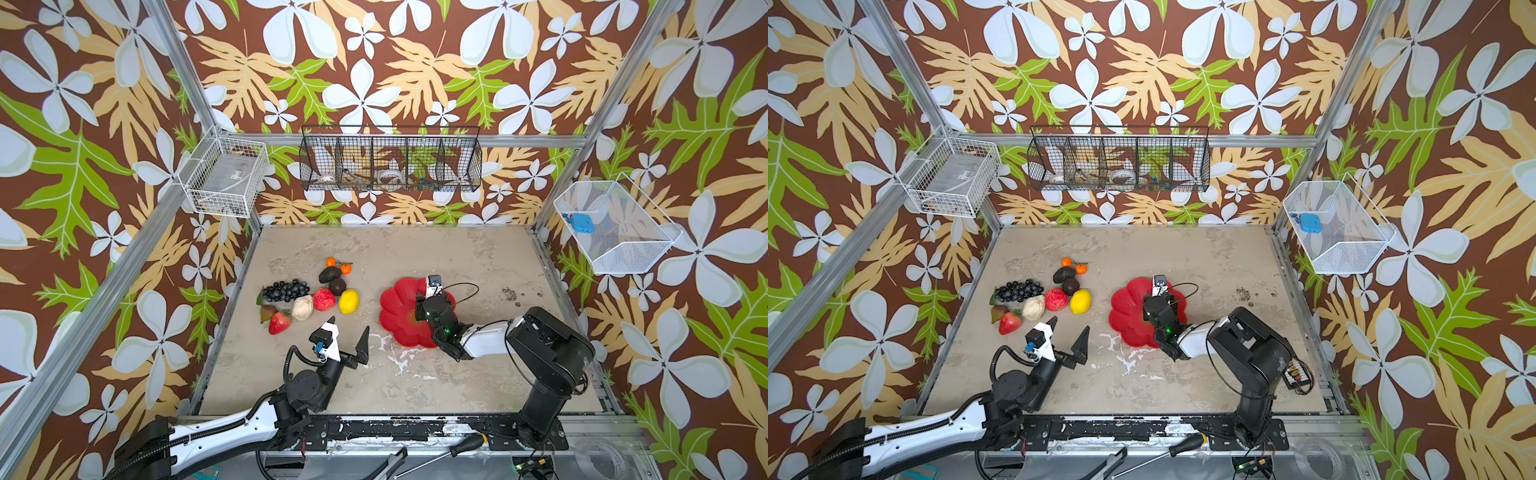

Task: Place and organize the fake fruits in the fruit bowl
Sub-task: 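Lower the held pear into the red plate and open the right gripper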

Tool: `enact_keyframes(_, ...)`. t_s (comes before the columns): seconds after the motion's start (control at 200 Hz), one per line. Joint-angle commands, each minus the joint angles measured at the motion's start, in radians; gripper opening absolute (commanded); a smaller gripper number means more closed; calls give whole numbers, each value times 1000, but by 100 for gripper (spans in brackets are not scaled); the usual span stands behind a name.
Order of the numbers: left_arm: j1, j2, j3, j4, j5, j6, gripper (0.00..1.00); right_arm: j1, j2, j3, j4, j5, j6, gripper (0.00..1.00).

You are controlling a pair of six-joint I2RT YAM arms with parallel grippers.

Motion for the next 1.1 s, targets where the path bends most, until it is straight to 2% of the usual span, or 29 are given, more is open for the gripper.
enact_keyframes(0.0,2,13,-3,33,-14,2,100,2,-11,-4,10,3,13,56)
enact_keyframes(0.095,0,15,-2,31,-12,2,99,1,-6,-4,10,5,18,55)
enact_keyframes(0.225,1,8,-4,29,-18,4,99,-5,3,9,-17,-6,41,46)
enact_keyframes(0.365,1,2,-6,31,-19,7,99,-37,13,15,-64,-66,141,37)
enact_keyframes(0.586,1,9,-7,40,-16,10,99,-49,0,-11,-41,-114,186,36)
enact_keyframes(0.776,1,15,-6,40,-15,9,100,-48,-22,-19,-42,-109,181,42)
enact_keyframes(1.096,2,57,9,30,-10,-4,100,-49,-62,-11,-76,-113,161,61)
